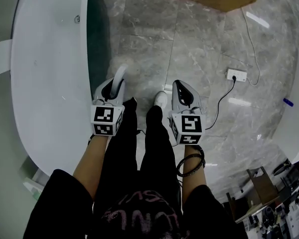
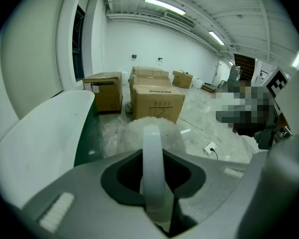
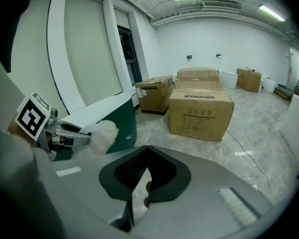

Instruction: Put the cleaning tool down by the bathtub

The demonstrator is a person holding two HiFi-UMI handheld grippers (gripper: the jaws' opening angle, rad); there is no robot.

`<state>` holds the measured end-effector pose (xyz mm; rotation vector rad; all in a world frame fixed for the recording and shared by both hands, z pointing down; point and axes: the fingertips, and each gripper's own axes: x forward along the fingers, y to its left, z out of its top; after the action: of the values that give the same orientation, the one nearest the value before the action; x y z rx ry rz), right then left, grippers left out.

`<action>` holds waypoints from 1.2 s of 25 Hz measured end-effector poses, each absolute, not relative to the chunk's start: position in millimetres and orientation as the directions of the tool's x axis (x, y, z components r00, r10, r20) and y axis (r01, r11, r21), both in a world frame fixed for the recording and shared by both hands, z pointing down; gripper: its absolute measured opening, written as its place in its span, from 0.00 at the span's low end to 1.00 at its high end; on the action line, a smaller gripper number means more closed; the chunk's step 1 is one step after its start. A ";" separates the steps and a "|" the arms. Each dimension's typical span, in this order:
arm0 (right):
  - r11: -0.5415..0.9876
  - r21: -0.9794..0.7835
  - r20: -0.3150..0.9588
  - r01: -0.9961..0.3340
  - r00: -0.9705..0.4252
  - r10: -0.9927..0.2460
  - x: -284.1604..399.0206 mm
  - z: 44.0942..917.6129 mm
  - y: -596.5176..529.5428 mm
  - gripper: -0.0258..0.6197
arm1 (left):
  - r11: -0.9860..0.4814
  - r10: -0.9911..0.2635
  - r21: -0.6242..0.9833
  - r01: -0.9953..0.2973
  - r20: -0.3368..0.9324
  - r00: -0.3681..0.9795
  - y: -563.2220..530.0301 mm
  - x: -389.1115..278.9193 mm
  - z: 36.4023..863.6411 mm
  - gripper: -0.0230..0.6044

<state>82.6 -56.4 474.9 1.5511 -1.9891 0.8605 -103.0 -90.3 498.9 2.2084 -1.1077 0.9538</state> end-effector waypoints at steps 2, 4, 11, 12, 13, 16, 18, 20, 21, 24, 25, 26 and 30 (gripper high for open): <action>0.162 -0.194 0.704 -0.968 -0.252 -0.664 81.5 485.7 -56.4 0.07 | -0.551 -0.478 0.115 -0.827 0.768 0.426 -90.6 -103.6 509.2 0.18; 0.158 -0.198 0.711 -0.967 -0.253 -0.656 81.3 497.9 -55.0 0.07 | -0.546 -0.474 0.117 -0.829 0.773 0.421 -90.3 -105.0 521.2 0.18; 0.157 -0.217 0.728 -0.964 -0.267 -0.631 79.2 537.1 -48.7 0.08 | -0.527 -0.474 0.121 -0.841 0.780 0.409 -89.0 -104.3 561.3 0.18; 0.160 -0.220 0.730 -0.962 -0.271 -0.628 79.1 542.4 -49.2 0.08 | -0.523 -0.475 0.122 -0.844 0.781 0.406 -89.8 -103.4 566.9 0.18; 0.162 -0.222 0.732 -0.961 -0.274 -0.624 79.4 548.2 -49.5 0.08 | -0.517 -0.476 0.122 -0.847 0.782 0.403 -90.6 -102.6 572.8 0.18; 0.162 -0.223 0.739 -0.961 -0.275 -0.615 82.4 566.4 -48.0 0.08 | -0.495 -0.476 0.128 -0.859 0.788 0.391 -89.6 -100.4 592.3 0.18; 0.158 -0.231 0.742 -0.960 -0.279 -0.610 83.6 578.0 -45.8 0.08 | -0.489 -0.471 0.127 -0.863 0.794 0.384 -86.6 -98.9 605.1 0.18; 0.159 -0.234 0.753 -0.959 -0.282 -0.594 84.6 590.6 -40.8 0.08 | -0.489 -0.464 0.126 -0.863 0.800 0.379 -82.9 -97.1 616.3 0.18; 0.161 -0.233 0.763 -0.959 -0.283 -0.582 85.3 597.0 -37.3 0.08 | -0.489 -0.460 0.127 -0.863 0.803 0.379 -81.2 -95.9 621.5 0.18; 0.162 -0.235 0.764 -0.958 -0.286 -0.578 86.2 610.9 -35.7 0.08 | -0.491 -0.450 0.131 -0.861 0.809 0.380 -78.4 -93.0 636.9 0.18; 0.158 -0.240 0.763 -0.958 -0.287 -0.580 86.3 615.3 -35.0 0.08 | -0.491 -0.447 0.131 -0.861 0.811 0.378 -77.7 -92.7 641.8 0.18; 0.153 -0.245 0.763 -0.957 -0.288 -0.578 86.3 620.2 -33.2 0.08 | -0.491 -0.445 0.130 -0.861 0.813 0.376 -76.9 -92.7 646.2 0.18; 0.149 -0.254 0.774 -0.956 -0.294 -0.561 85.5 641.3 -24.2 0.08 | -0.491 -0.442 0.125 -0.862 0.817 0.371 -76.2 -92.7 664.4 0.18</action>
<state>85.5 -24.2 641.3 1.4419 -1.9234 1.0166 -92.7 -76.2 664.4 2.0863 -1.1223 0.9998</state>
